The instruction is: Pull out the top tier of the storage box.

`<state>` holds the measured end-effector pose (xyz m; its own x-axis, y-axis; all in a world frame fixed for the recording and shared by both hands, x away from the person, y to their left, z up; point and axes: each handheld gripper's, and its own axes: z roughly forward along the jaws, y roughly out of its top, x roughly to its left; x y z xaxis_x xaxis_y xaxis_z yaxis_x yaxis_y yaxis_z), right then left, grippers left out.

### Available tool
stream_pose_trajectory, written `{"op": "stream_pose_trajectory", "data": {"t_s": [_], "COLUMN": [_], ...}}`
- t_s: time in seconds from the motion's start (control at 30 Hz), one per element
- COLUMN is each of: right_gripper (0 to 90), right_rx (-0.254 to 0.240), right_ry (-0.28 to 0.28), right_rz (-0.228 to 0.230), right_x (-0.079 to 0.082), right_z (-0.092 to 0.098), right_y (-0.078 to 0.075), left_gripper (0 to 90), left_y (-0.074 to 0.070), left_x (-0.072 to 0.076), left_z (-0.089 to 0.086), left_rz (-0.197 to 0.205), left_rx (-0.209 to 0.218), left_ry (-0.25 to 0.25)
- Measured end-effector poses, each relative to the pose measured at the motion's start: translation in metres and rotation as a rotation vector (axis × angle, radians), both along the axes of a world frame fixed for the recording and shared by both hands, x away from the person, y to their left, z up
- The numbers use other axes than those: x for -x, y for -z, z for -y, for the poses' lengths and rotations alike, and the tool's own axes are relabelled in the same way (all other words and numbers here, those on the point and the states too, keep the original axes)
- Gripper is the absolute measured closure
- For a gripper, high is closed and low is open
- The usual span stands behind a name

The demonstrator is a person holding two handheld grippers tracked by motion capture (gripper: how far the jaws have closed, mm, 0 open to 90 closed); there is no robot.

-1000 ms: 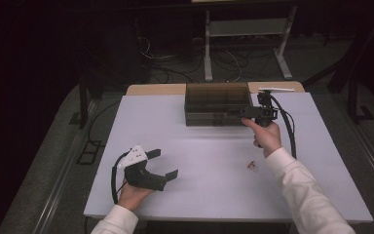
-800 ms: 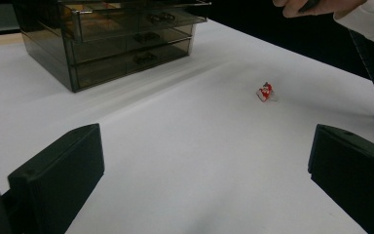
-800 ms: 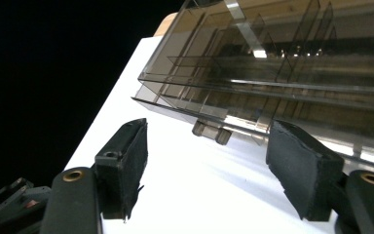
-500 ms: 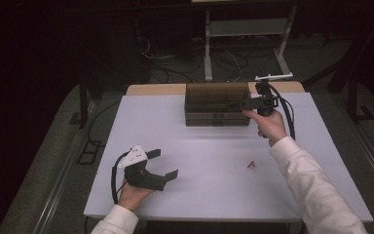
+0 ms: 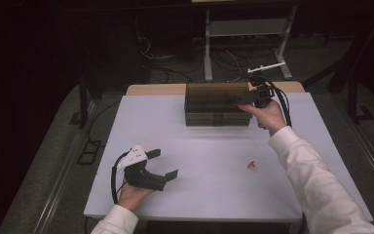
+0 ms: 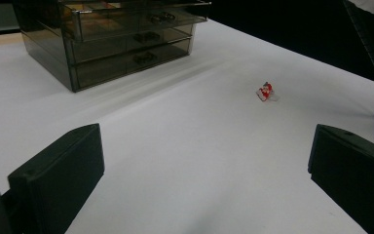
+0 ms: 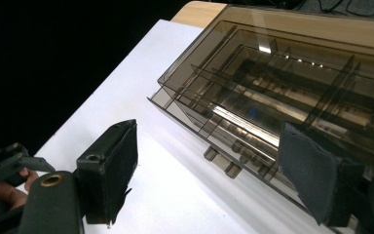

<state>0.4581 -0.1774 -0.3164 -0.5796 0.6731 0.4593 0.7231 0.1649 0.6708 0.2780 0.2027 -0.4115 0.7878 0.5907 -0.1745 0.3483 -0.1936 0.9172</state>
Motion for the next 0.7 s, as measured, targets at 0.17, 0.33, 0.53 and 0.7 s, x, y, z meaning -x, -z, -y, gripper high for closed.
{"op": "stream_pose_trajectory", "data": {"t_s": [0.17, 0.33, 0.53, 0.7], "right_gripper": [22.7, 22.7, 23.0, 23.4], "right_rx": [0.020, 0.047, 0.035, 0.045], "right_ry": [-0.033, -0.065, -0.136, -0.190], "right_rz": [0.015, 0.037, 0.080, 0.112], "right_x": [-0.005, -0.008, -0.011, -0.013], "right_z": [-0.003, -0.007, -0.010, -0.013], "right_y": [-0.001, -0.003, -0.003, -0.001], "left_gripper": [0.0, 0.0, 0.0, 0.0], "left_y": [0.000, 0.000, 0.000, 0.000], "left_x": [0.000, 0.000, 0.000, -0.001], "left_z": [0.000, -0.001, -0.001, -0.001], "left_rz": [0.000, 0.000, -0.001, -0.001], "left_rx": [0.001, 0.001, 0.001, 0.001], "left_ry": [0.000, -0.003, -0.003, -0.002]}}
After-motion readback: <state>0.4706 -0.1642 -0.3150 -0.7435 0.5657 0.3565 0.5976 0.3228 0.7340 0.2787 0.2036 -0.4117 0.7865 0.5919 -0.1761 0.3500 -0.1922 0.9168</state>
